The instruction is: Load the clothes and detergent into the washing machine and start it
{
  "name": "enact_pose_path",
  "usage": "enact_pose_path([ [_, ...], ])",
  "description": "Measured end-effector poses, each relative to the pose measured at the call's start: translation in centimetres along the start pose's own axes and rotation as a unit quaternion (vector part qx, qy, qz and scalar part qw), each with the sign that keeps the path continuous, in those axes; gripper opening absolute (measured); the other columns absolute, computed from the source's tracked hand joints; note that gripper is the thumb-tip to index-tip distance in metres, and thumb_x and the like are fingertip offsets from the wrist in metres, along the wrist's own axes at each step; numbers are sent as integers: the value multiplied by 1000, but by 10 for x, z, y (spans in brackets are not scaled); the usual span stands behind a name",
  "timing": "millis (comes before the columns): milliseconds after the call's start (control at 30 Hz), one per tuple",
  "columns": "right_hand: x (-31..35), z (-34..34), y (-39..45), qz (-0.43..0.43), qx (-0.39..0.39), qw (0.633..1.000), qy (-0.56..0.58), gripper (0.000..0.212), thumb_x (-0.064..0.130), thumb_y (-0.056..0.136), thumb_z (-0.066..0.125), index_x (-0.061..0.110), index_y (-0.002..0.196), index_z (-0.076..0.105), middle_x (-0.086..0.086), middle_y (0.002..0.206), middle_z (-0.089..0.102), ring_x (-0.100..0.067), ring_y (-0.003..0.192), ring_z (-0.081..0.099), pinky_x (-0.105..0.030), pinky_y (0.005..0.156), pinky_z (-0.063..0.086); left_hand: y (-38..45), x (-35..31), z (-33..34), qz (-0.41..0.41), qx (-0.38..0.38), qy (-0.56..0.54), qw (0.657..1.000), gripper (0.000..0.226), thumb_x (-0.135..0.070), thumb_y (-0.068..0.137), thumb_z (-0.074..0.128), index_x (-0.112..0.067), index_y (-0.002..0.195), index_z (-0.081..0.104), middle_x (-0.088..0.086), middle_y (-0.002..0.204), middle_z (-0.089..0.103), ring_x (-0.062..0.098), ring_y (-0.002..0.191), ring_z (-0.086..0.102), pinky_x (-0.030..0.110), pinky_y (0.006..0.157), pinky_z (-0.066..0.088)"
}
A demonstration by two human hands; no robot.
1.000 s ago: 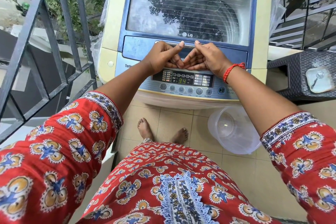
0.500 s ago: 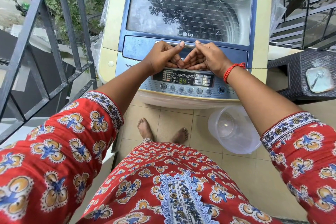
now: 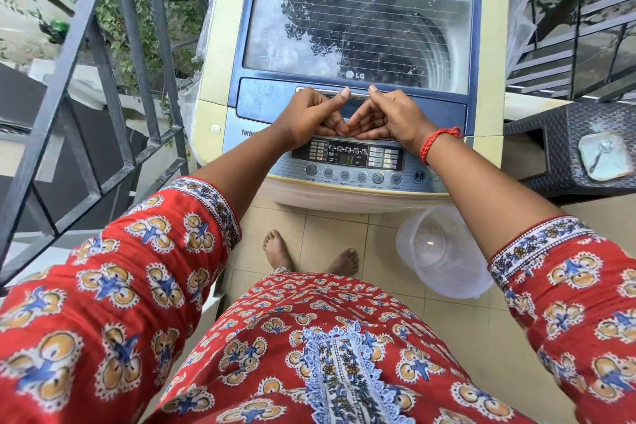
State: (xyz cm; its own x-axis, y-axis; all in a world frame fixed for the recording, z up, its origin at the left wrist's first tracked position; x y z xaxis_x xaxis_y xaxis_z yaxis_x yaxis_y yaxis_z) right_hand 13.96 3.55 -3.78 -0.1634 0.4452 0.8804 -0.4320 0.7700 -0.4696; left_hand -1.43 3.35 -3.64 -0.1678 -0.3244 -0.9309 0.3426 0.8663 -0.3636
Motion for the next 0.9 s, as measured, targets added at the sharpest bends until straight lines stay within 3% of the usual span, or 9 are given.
enact_pose_path([
  [200,-1,0,0,2,-9,1000,-5,62,40,105,28,7,79,73,-10,78,76,-22,80,74,-27,71,60,2,4,-1,12,0,-1,1000,54,-55,86,54,-14,57,74,13,67,73,25,71,72,29,69,60],
  [467,0,0,-1,6,-18,1000,-15,61,40,105,28,4,81,72,-10,78,75,-21,78,73,-25,67,60,5,9,0,12,-16,6,1000,57,-64,78,58,-14,58,74,12,65,73,19,65,72,23,61,57],
  [700,0,3,-6,4,-48,999,-7,59,40,105,28,2,83,68,-8,77,74,-18,76,72,-24,65,58,2,8,-1,14,-59,12,998,65,-75,68,63,-11,58,72,13,63,72,22,61,71,28,61,58],
  [833,4,5,-5,26,-70,997,-22,59,41,104,29,5,78,68,-9,75,74,-18,72,72,-27,66,59,-4,-2,0,49,-108,69,991,65,-67,74,65,-5,56,68,17,58,68,28,57,68,40,60,59],
  [900,14,2,-1,11,-104,991,-82,59,40,104,31,1,77,67,-19,78,72,-23,70,71,-33,66,58,-2,-20,4,81,-113,165,976,61,-58,82,62,-2,57,66,15,50,63,18,47,58,36,50,50],
])
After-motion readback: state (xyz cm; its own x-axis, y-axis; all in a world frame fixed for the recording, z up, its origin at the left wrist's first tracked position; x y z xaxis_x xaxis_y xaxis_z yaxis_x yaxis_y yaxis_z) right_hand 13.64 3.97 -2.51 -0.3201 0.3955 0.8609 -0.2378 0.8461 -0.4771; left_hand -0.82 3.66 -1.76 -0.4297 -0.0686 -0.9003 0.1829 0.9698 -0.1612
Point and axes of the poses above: each hand's wrist, its own y-axis towards the middle knuckle, its own z-axis out of the palm, x = y × z, the point moved 5 cm from there along y, towards the middle knuckle
